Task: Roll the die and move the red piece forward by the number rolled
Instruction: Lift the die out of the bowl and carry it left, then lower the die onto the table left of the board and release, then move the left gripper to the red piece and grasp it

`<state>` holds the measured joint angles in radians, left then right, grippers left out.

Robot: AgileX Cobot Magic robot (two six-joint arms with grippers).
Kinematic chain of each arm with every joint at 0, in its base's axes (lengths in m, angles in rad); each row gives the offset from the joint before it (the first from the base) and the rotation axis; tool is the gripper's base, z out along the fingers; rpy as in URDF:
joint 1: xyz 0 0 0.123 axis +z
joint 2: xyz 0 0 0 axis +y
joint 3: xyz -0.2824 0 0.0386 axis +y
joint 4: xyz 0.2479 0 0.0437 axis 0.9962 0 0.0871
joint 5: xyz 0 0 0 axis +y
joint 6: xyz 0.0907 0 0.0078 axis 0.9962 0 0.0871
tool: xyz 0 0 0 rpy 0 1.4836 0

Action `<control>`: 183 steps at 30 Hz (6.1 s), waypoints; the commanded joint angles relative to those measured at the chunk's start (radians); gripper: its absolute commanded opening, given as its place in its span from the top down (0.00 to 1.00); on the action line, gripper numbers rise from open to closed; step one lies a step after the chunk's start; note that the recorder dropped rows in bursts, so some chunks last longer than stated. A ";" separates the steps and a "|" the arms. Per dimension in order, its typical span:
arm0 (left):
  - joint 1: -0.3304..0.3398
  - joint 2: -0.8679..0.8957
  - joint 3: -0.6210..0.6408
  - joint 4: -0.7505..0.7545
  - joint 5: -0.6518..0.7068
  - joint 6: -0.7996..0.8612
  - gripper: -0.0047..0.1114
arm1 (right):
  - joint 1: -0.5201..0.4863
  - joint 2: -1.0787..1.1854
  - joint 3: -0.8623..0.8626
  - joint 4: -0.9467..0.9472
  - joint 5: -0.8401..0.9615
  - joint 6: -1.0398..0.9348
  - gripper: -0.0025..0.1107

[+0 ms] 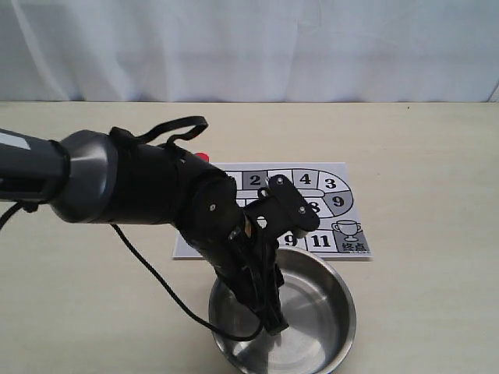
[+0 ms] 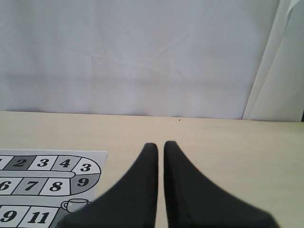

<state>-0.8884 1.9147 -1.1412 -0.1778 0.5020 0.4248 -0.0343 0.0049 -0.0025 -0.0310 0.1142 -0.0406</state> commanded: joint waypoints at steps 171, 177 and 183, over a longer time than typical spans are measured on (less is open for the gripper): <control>0.573 -0.227 0.092 -0.156 -0.067 -0.197 0.61 | 0.002 -0.005 0.002 -0.008 0.006 0.003 0.94; 0.573 -0.227 0.092 -0.213 -0.101 -0.145 0.41 | 0.002 -0.005 0.002 -0.008 0.006 0.003 0.94; 0.573 -0.227 0.092 -0.252 -0.147 -0.130 0.39 | 0.002 -0.005 0.002 -0.008 0.006 0.003 0.94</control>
<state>-0.3154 1.6948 -1.0420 -0.4076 0.3822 0.2800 -0.0343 0.0049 -0.0025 -0.0310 0.1142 -0.0406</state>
